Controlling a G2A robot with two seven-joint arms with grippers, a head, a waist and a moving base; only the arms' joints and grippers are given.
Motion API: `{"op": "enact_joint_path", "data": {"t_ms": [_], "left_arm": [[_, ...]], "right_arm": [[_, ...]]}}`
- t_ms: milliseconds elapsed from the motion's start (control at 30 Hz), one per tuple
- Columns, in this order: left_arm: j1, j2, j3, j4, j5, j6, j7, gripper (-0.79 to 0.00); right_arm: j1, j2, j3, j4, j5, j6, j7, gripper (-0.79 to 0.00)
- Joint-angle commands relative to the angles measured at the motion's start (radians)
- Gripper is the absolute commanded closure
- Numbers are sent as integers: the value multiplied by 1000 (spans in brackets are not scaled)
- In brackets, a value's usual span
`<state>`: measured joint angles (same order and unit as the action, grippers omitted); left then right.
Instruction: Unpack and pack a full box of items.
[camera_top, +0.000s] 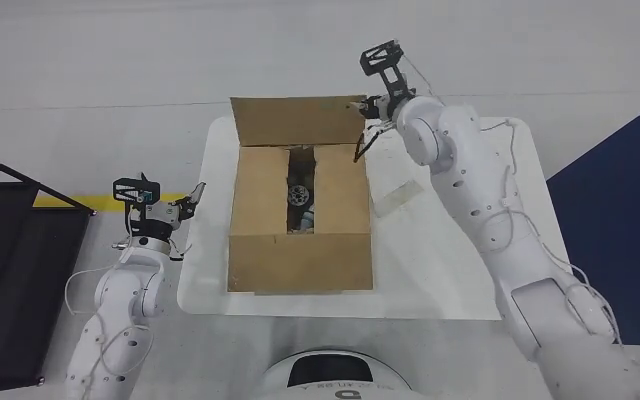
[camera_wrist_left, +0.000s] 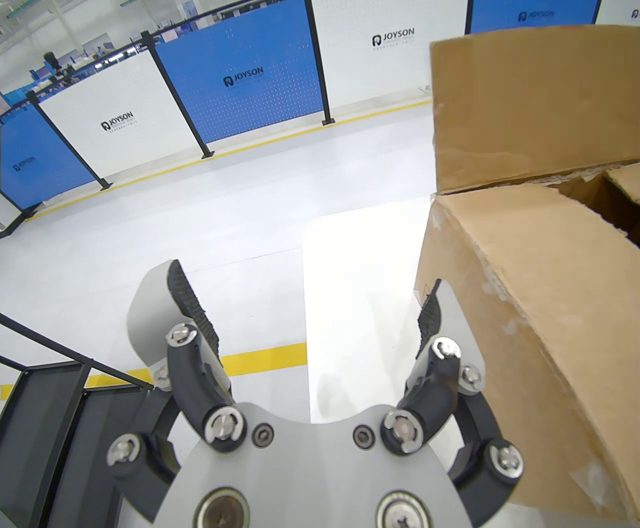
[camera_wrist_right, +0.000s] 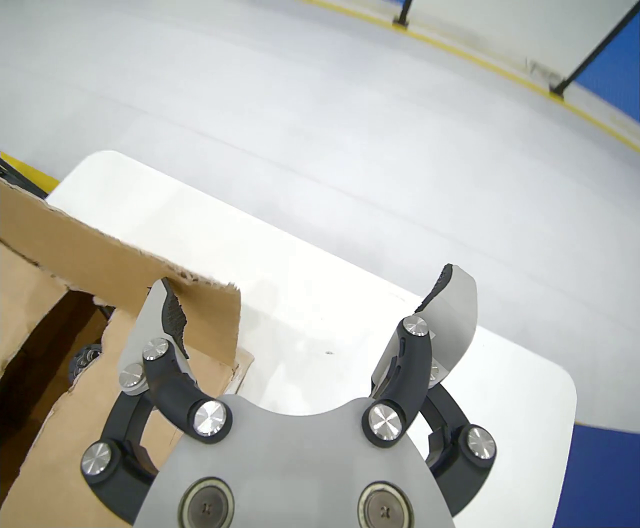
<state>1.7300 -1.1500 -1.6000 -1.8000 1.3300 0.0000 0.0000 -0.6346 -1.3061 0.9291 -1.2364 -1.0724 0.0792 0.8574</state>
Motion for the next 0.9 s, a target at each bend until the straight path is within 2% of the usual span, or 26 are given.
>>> {"op": "enact_joint_path", "data": {"t_ms": [0, 67, 167, 267, 333, 400, 467, 600, 667, 733, 867], "left_arm": [[0, 0, 0, 0, 0, 0, 0, -785], [0, 0, 0, 0, 0, 0, 0, -785], [0, 0, 0, 0, 0, 0, 0, -785], [0, 0, 0, 0, 0, 0, 0, -785], [0, 0, 0, 0, 0, 0, 0, -785], [0, 0, 0, 0, 0, 0, 0, -785], [0, 0, 0, 0, 0, 0, 0, -785], [0, 0, 0, 0, 0, 0, 0, -785], [0, 0, 0, 0, 0, 0, 0, -785], [0, 0, 0, 0, 0, 0, 0, -785], [0, 0, 0, 0, 0, 0, 0, -785]], "right_arm": [[93, -37, -102, 146, 28, -12, 174, -785], [143, -70, -159, 222, 68, -22, 219, -785], [184, -106, -213, 296, 76, -9, 200, -785], [192, -122, -214, 303, 89, 2, 104, -785], [165, -116, -177, 257, 113, 1, -5, -785], [98, -95, -114, 165, 135, -24, -128, -785], [-19, -61, -26, 38, 166, -99, -235, -785], [-313, 13, 168, -236, 203, -373, -359, -785], [-435, 37, 249, -306, 265, -517, -420, -785], [-535, 47, 280, -329, 363, -648, -473, -785], [-544, 49, 284, -327, 377, -668, -472, -785]]}}
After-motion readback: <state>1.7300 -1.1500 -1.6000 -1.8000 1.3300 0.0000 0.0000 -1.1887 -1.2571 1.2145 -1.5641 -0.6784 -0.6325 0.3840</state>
